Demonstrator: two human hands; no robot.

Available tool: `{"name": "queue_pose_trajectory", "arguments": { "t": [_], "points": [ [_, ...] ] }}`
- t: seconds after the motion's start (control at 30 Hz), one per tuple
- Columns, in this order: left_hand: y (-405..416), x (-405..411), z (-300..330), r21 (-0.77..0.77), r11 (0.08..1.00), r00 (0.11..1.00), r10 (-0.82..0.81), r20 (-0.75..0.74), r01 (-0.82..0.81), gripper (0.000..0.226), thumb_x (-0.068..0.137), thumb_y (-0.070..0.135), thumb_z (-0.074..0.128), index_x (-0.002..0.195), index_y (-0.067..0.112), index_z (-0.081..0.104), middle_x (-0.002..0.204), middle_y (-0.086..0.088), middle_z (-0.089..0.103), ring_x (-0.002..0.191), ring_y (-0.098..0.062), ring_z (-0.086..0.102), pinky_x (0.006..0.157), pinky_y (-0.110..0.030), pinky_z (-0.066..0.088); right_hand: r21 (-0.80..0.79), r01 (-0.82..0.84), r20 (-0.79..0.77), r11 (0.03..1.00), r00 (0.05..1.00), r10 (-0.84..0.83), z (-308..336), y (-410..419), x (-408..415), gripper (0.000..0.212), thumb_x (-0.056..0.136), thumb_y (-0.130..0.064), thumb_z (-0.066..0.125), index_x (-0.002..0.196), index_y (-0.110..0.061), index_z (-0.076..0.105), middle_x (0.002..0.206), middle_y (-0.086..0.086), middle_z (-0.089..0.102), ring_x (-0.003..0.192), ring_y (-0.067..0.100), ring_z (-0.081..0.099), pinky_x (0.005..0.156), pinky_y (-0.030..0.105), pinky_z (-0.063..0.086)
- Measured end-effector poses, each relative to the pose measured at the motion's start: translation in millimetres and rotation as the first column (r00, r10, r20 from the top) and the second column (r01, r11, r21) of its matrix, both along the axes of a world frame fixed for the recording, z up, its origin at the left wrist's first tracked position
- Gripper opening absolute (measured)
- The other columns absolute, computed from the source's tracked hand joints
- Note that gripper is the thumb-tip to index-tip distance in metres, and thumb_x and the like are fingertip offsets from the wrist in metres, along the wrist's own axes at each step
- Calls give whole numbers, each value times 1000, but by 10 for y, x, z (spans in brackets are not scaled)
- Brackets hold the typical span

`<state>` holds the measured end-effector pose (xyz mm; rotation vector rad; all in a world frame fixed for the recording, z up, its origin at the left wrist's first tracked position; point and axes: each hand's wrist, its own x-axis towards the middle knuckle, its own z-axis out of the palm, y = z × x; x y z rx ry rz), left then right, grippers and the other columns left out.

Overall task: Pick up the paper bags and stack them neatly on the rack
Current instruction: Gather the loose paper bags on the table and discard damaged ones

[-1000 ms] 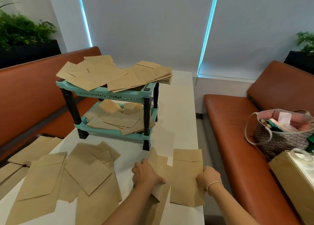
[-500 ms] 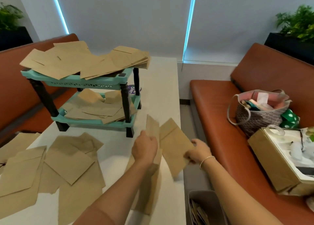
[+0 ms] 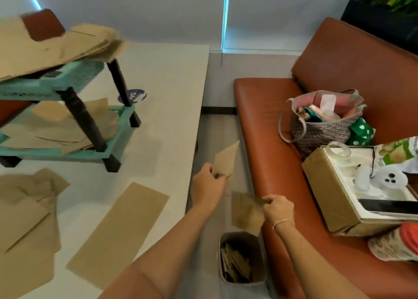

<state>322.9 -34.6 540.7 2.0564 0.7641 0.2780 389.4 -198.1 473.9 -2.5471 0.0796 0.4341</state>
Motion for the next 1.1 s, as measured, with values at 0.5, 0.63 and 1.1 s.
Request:
{"name": "queue_pose_trajectory", "arguments": {
  "t": [0.5,0.63,1.1],
  "points": [
    [-185,224,-1199,-91,989,950,85,-299,-117,19,91,14,50,74,20,53,70,4,56,61,-9,50,49,-20,37,-201,-319,-380,926,897,226,-1402,-370,48,36,91,-3,40,109,-16,69,113,9,65,102,25,62,86,28,48],
    [-216,156,-1364,-75,990,932,85,-352,-119,16,92,13,49,81,18,59,77,2,59,65,-10,53,50,-20,39,-135,-376,-423,917,858,290,-1563,-311,37,34,91,-12,51,124,-11,59,126,11,58,114,24,57,92,25,44],
    [-395,76,-1546,22,969,772,-183,-609,247,27,91,9,47,110,19,64,109,-7,64,102,-25,59,76,-30,48,67,-677,-173,733,716,677,-1091,15,118,26,85,-19,57,108,-24,68,103,1,68,100,20,58,89,30,46]
  ]
}}
